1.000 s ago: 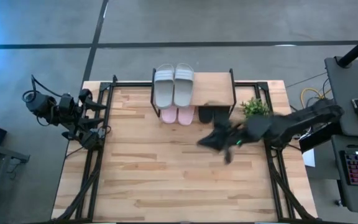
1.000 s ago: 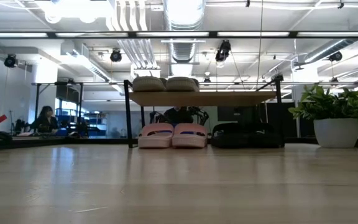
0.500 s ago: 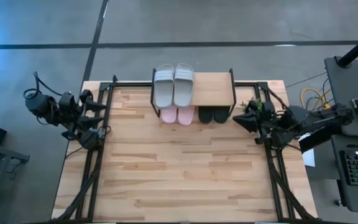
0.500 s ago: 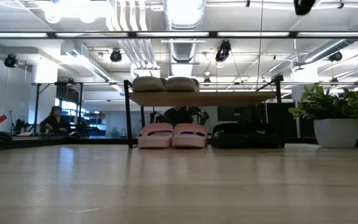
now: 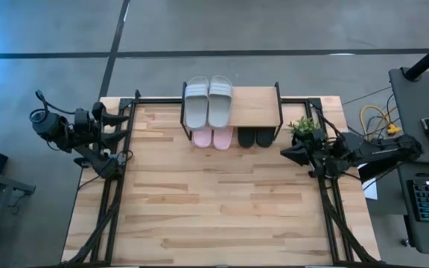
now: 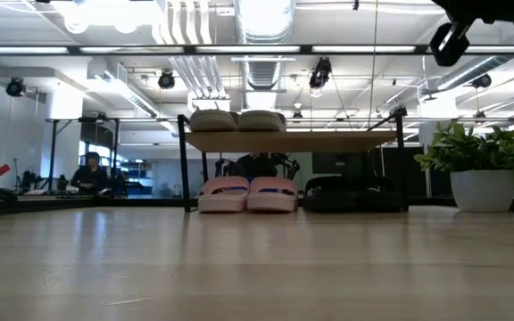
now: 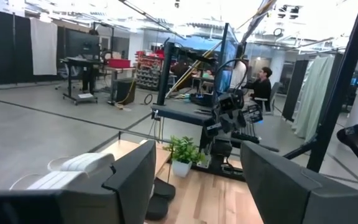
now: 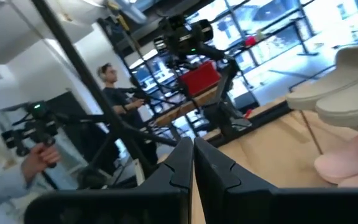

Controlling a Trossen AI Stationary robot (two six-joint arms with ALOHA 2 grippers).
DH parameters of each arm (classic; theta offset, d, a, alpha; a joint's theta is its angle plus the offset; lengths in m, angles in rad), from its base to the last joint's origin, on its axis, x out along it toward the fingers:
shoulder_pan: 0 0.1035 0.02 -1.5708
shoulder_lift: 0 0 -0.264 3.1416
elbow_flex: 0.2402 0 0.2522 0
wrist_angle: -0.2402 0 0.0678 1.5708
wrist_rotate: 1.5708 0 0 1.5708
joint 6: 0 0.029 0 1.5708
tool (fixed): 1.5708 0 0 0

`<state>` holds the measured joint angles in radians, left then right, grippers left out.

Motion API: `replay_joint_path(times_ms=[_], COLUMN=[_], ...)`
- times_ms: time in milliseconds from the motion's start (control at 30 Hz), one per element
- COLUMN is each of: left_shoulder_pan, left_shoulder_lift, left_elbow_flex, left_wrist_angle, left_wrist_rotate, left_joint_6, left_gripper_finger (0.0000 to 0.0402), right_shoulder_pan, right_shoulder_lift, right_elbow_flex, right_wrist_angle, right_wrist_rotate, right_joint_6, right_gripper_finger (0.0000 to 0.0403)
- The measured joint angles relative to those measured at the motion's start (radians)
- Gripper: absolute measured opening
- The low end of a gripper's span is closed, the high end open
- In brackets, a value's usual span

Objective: Pick and place slides into the shelf
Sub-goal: Return to Home Position

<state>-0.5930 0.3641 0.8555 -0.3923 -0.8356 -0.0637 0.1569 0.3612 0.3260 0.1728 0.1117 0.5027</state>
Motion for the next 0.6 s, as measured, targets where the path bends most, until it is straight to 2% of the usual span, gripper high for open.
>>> replay_joint_path(times_ms=[167, 233, 467, 600], left_shoulder_pan=[0.000, 0.000, 0.000, 0.000], left_shoulder_lift=[0.000, 0.000, 0.000, -0.002], left_elbow_flex=[-0.011, -0.020, -0.090, -0.122], left_wrist_angle=[0.001, 0.004, 0.076, 0.133], left_wrist_rotate=[0.007, 0.007, 0.006, 0.004], left_joint_6=[-0.005, -0.008, -0.010, -0.008], left_gripper_finger=[0.0221, 0.0221, 0.0221, 0.0221], right_shoulder_pan=[-0.066, -0.082, -0.150, -0.254], right_shoulder_lift=[-0.010, -0.005, -0.008, -0.040], right_elbow_flex=[-0.083, -0.106, -0.138, -0.147], right_wrist_angle=[0.118, 0.145, 0.140, 0.066], right_wrist_rotate=[-0.143, -0.155, -0.185, -0.272], right_joint_6=[0.002, -0.003, -0.040, -0.009], right_gripper_finger=[0.0009, 0.0009, 0.0009, 0.0009])
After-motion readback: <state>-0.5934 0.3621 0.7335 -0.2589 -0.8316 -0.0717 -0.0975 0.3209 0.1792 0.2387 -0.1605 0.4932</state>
